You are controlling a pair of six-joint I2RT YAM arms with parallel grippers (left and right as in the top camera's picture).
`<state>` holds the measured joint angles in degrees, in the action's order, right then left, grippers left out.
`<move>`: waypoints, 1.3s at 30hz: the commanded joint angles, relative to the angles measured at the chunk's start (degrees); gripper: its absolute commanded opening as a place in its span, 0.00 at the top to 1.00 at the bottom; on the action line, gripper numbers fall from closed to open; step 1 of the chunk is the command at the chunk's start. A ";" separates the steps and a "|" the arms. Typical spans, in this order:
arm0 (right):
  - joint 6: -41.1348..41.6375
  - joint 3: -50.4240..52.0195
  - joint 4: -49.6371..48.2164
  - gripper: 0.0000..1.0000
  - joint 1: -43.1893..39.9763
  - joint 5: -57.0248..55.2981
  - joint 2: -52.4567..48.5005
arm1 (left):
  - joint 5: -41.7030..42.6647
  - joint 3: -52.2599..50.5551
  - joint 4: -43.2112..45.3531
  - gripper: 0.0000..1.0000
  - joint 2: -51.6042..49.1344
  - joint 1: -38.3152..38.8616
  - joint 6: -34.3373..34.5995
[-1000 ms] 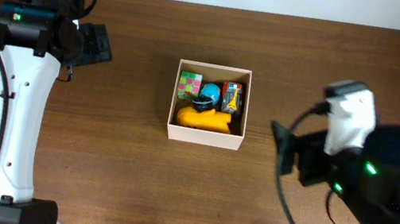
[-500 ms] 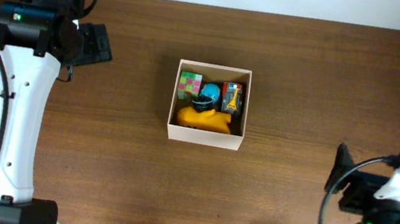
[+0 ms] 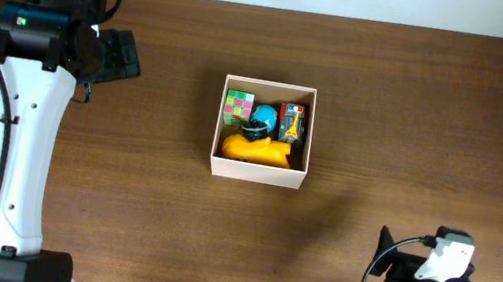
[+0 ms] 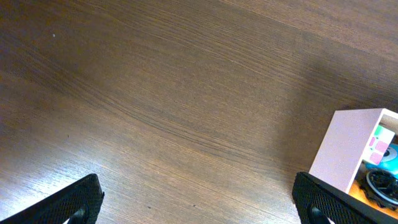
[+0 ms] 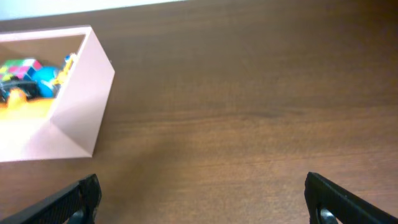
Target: Pack container
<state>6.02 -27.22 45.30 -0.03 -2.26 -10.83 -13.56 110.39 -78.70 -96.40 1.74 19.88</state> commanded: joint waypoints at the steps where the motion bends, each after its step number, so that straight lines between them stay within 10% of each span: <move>1: 0.24 3.74 -0.59 0.01 -0.46 0.59 4.26 | -0.22 1.03 -0.02 0.01 1.49 -0.15 -0.44; 39: 0.22 17.11 -2.05 0.01 -0.46 0.55 10.64 | -0.22 1.03 -0.02 0.01 1.51 -0.15 -0.46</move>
<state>6.04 -10.68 43.27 -0.03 -2.00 -0.91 -13.56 110.39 -78.70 -96.40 1.74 19.88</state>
